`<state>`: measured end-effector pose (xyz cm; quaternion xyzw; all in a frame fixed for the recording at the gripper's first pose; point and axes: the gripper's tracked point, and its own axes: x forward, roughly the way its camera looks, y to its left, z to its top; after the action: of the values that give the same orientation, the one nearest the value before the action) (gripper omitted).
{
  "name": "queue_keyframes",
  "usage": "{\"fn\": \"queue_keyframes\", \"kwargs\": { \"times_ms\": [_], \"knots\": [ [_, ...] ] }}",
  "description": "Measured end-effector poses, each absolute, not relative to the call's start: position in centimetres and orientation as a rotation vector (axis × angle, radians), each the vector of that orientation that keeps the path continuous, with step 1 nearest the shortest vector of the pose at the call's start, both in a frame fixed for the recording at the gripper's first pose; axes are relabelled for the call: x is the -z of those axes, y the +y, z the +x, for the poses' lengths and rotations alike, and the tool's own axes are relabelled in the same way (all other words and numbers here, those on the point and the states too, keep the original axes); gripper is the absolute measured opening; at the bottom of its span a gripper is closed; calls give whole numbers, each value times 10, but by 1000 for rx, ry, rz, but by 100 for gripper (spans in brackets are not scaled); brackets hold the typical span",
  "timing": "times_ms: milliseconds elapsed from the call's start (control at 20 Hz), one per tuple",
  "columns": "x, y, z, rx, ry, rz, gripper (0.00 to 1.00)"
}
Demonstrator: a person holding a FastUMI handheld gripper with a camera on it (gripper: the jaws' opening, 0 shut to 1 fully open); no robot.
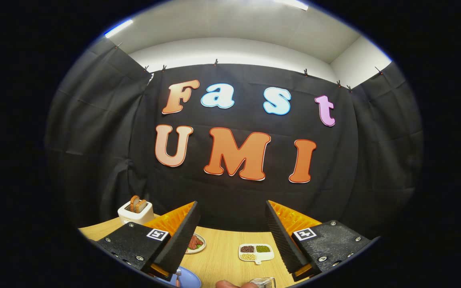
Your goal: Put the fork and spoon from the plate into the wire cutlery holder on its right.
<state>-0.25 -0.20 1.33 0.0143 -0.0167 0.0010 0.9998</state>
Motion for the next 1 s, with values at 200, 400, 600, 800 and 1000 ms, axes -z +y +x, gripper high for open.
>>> {"fn": "queue_keyframes", "kwargs": {
  "times_ms": [200, 400, 600, 800, 1000],
  "knots": [
    [3, 4, -1, -9, 1, 14, 97],
    [38, 26, -4, -84, 103, 6, 97],
    [84, 52, -8, -155, 232, 4, 92],
    [148, 88, -19, -269, 428, 20, 92],
    [200, 112, -36, -334, 580, 9, 92]
  ]
}}
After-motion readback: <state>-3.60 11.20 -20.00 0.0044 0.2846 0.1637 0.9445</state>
